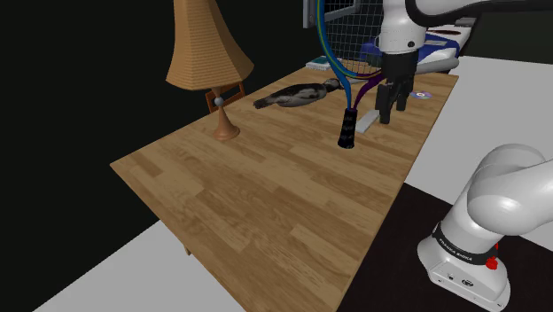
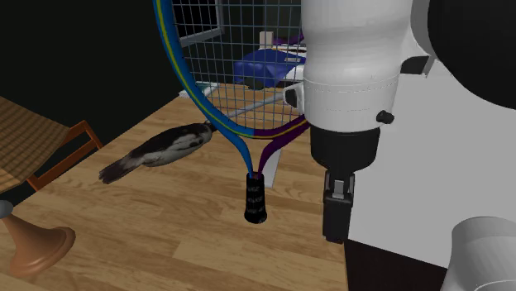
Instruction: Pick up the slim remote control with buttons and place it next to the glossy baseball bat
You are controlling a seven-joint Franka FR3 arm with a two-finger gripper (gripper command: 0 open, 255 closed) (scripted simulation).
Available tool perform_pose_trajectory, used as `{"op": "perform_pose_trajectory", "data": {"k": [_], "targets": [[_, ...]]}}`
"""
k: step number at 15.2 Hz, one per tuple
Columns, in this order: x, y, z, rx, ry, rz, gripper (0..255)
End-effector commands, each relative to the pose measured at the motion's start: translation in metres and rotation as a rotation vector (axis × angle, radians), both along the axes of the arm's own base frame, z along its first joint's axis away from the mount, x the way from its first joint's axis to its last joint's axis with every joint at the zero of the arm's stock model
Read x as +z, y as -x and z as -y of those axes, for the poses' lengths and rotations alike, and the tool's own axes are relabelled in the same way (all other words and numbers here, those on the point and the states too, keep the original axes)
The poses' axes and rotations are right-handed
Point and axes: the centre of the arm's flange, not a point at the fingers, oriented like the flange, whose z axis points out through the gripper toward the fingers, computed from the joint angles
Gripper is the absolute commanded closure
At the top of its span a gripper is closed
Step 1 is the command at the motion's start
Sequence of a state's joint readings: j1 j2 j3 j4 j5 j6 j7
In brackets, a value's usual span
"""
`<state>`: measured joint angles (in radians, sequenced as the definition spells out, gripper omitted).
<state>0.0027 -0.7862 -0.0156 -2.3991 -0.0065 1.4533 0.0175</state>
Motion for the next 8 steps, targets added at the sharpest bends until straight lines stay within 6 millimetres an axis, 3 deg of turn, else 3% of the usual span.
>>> {"op": "perform_pose_trajectory", "data": {"k": [1, 8], "targets": [[0.0, 0.0, 0.0, 0.0, 0.0, 0.0, 0], [-0.043, -0.065, 0.044, -0.255, 0.017, 0.028, 0]]}}
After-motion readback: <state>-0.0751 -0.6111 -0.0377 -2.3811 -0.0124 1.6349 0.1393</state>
